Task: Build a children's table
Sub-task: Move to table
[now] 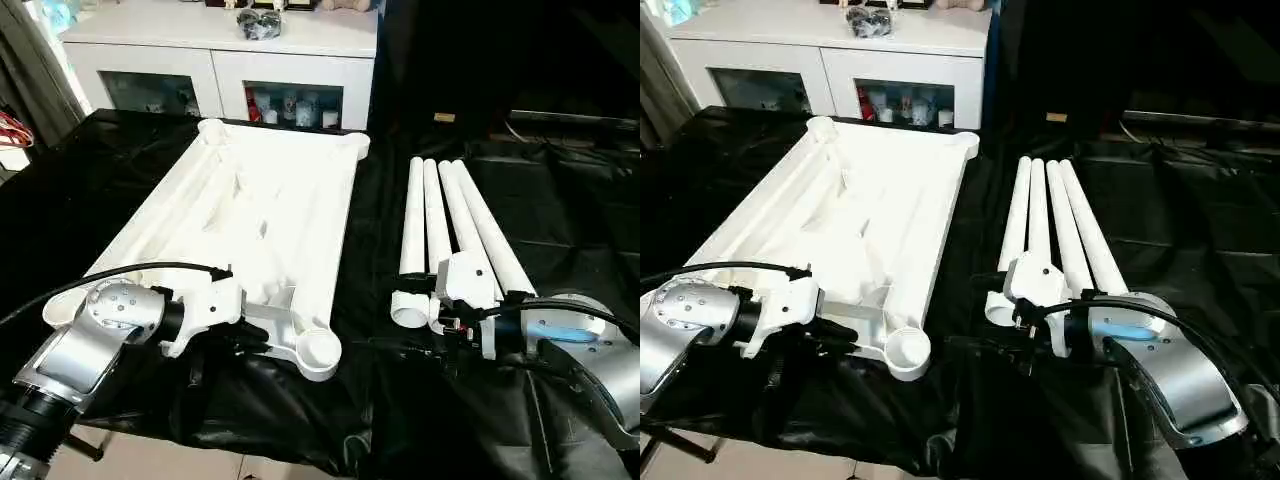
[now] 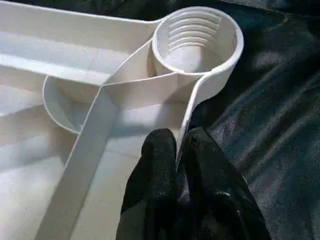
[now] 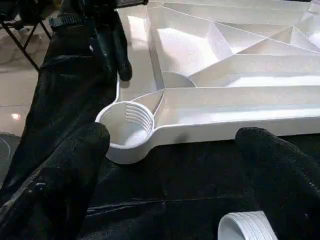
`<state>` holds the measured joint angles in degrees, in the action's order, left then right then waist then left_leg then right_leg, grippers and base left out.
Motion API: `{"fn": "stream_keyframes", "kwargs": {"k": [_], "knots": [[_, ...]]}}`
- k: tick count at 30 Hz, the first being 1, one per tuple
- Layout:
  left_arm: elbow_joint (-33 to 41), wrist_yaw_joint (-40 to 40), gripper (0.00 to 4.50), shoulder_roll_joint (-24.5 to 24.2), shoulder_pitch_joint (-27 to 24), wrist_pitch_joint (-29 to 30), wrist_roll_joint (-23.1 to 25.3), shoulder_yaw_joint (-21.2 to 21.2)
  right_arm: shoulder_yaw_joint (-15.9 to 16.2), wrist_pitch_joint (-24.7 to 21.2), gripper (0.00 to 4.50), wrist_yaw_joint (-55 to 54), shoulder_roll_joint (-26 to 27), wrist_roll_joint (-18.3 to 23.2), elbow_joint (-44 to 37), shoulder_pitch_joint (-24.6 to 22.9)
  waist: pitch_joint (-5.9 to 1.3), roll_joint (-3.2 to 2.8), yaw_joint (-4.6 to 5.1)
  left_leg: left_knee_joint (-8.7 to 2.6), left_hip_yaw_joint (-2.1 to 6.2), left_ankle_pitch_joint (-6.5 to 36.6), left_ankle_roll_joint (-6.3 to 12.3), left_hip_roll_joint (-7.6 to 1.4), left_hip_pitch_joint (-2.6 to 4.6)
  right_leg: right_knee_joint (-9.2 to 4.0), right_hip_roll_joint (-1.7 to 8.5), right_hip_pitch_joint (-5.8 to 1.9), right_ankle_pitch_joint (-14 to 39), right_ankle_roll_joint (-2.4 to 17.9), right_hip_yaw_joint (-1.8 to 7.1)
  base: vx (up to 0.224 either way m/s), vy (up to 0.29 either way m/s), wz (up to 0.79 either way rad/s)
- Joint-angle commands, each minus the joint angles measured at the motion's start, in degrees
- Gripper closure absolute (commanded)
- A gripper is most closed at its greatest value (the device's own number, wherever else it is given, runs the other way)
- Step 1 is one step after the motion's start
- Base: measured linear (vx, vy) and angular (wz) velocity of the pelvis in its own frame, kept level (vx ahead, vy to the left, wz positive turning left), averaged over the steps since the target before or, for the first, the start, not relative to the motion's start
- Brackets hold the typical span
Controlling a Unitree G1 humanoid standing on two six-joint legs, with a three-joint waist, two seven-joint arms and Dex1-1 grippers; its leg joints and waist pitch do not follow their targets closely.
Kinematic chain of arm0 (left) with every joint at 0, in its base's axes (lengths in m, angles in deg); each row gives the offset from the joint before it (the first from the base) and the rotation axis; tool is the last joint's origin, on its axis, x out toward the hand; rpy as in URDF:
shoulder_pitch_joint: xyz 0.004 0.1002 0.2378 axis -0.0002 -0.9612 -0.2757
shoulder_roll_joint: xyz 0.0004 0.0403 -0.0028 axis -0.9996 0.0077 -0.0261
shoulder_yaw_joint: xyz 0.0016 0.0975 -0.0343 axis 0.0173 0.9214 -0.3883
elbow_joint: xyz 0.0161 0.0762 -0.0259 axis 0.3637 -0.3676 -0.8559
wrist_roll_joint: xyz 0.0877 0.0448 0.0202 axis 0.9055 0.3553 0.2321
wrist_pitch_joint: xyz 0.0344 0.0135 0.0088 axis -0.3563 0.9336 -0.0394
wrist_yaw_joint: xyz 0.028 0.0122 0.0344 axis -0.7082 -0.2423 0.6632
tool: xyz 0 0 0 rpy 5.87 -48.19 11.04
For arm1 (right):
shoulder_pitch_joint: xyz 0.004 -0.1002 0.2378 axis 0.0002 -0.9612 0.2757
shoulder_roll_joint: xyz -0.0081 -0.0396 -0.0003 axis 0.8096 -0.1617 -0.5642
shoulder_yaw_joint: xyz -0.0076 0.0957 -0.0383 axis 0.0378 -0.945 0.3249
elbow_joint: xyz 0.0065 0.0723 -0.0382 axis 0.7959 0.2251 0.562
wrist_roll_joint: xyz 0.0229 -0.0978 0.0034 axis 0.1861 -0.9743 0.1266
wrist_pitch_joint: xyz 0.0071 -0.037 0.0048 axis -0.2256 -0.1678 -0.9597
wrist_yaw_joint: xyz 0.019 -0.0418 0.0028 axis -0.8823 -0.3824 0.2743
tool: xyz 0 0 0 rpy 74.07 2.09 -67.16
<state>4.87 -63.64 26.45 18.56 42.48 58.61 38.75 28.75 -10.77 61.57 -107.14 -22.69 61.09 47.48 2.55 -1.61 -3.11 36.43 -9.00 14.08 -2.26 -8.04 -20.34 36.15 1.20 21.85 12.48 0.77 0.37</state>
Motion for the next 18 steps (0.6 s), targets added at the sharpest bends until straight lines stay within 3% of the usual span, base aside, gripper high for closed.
{"fn": "stream_keyframes", "kwargs": {"k": [1,2,6,15,18], "knots": [[-0.8,-0.2,3.61,0.0,0.8,-0.3,0.4,0.3,0.7,-0.2,0.0,0.8,-0.8,-0.6,0.2,0.7,-2.59,-0.19,0.04,-5.18,1.77,7.0,0.98,-4.76,0.44,-4.26,6.46,-2.24,5.9,14.3,2.7,0.0,0.0,0.0],[-1.6,0.4,3.42,0.2,1.0,-1.8,1.6,0.7,0.7,-0.1,0.0,0.9,-0.9,-0.6,0.2,0.7,-2.57,-0.22,0.01,-5.19,1.79,7.2,1.0,-4.79,0.48,-4.31,6.49,-2.18,6.2,14.3,2.7,0.0,0.0,0.0],[-3.8,1.0,3.42,0.6,1.5,-4.9,3.6,1.7,1.1,0.1,0.0,1.0,-0.8,-1.0,0.4,0.8,-2.56,-0.27,0.06,-5.27,1.88,7.3,1.15,-4.85,0.36,-4.38,6.55,-2.23,6.8,13.7,2.69,0.0,0.0,0.0],[-6.9,0.2,3.42,1.2,2.0,-5.8,5.2,2.7,2.0,0.6,0.0,1.2,0.1,-2.0,1.1,1.1,-2.65,-0.36,0.14,-5.27,1.88,6.9,0.94,-4.89,0.34,-4.22,6.62,-2.28,5.0,14.3,2.69,0.0,0.0,0.0],[-6.4,0.3,3.66,1.6,2.0,-4.9,4.2,2.1,2.2,0.7,0.0,1.0,0.2,-2.0,0.9,1.0,-2.62,-0.32,0.05,-5.26,1.87,7.1,0.89,-4.93,0.38,-4.28,6.73,-2.28,5.1,14.7,2.72,0.0,0.0,0.0]]}}
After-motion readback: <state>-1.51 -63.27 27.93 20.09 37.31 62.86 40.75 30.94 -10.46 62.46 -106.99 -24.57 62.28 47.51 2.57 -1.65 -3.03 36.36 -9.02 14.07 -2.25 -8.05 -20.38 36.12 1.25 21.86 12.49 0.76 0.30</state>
